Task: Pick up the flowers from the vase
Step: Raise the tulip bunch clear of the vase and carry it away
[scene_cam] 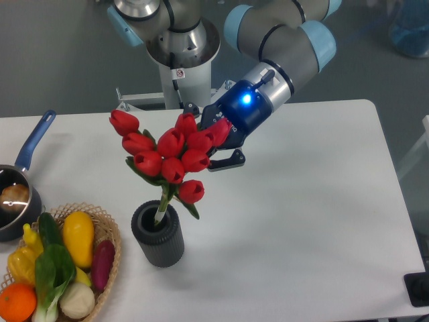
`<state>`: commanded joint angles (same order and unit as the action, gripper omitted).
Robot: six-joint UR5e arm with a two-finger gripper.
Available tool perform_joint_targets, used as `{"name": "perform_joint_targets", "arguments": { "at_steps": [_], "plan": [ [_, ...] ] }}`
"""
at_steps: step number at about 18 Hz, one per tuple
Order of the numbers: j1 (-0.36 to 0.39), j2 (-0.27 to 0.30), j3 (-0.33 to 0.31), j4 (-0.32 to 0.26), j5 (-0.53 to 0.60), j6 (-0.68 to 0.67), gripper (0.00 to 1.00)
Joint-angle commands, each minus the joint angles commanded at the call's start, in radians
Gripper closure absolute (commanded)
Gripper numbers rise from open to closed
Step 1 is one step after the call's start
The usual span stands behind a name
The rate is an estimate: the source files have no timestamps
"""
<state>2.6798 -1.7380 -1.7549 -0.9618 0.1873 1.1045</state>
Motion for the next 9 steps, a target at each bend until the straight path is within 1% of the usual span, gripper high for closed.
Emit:
{"name": "perform_joint_targets", "arguments": {
  "at_steps": [9],
  "plan": [
    [0.021, 0.008, 0.023, 0.0, -0.019, -0.075, 0.73]
  ]
}}
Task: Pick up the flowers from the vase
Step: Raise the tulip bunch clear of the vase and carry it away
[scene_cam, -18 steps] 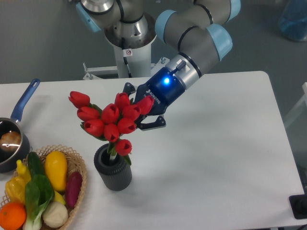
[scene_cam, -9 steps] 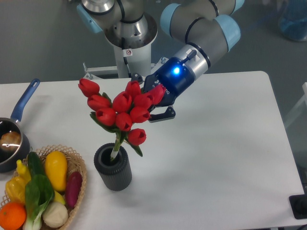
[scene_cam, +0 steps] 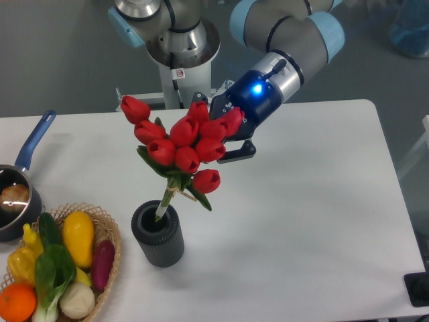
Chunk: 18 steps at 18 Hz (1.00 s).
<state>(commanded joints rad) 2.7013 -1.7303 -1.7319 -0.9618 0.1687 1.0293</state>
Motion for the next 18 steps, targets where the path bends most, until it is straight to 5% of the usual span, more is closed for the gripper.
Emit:
{"name": "perform_joint_targets", "arguments": {
  "at_steps": [14, 18],
  "plan": [
    [0.095, -0.006, 0.051, 0.002, 0.017, 0.021, 0.73],
    [0.101, -0.008, 0.049, 0.002, 0.144, 0.089, 0.73]
  ]
}}
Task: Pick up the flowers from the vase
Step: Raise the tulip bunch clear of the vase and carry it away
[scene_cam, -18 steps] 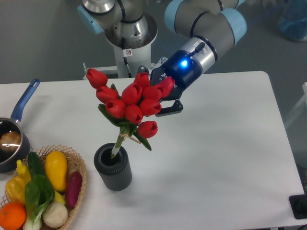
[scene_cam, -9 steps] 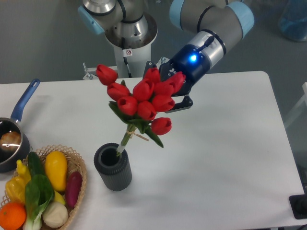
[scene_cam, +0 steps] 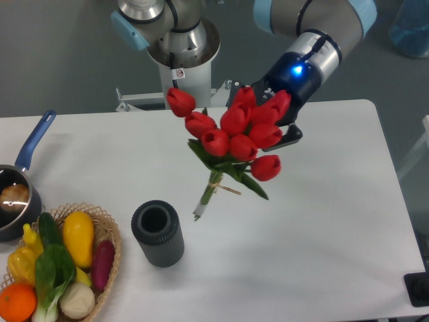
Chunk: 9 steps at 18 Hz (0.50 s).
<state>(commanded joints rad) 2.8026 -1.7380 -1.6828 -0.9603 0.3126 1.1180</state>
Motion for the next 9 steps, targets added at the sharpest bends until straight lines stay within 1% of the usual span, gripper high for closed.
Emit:
{"name": "perform_joint_targets", "arguments": {
  "at_steps": [2, 4, 6, 9],
  "plan": [
    [0.008, -0.005, 0.002, 0.0, 0.025, 0.017, 0.73],
    [0.035, -0.005, -0.002, 0.0, 0.04, 0.034, 0.73],
    [0.052, -0.005, -0.005, -0.002, 0.084, 0.083, 0.73],
    [0.066, -0.006, -0.012, -0.002, 0.114, 0.114, 0.73]
  ]
}}
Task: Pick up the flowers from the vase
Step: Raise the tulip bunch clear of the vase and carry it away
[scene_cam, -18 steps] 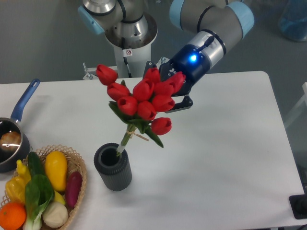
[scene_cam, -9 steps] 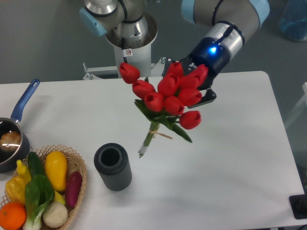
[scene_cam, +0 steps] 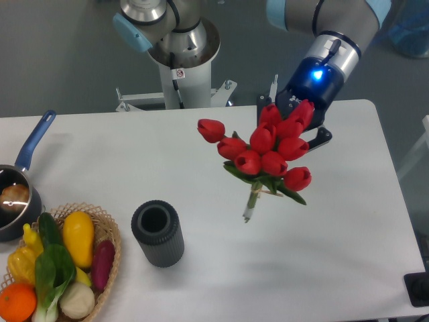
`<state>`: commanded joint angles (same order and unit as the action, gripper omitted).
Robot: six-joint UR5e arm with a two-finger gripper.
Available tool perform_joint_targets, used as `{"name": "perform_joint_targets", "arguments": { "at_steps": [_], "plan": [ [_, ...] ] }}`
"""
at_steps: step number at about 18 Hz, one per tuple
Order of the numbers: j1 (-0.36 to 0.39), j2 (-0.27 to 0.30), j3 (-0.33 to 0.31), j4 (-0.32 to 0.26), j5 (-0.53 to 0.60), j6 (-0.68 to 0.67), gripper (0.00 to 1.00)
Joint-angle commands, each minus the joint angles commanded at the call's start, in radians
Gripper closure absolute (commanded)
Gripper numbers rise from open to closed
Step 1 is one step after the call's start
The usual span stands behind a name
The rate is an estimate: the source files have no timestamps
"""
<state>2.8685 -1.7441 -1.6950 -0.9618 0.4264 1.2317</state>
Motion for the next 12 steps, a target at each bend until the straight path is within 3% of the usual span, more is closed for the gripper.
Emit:
{"name": "perform_joint_targets", "arguments": {
  "at_steps": [12],
  "plan": [
    [0.015, 0.002, -0.006, -0.002, 0.003, 0.012, 0.73]
  ]
}}
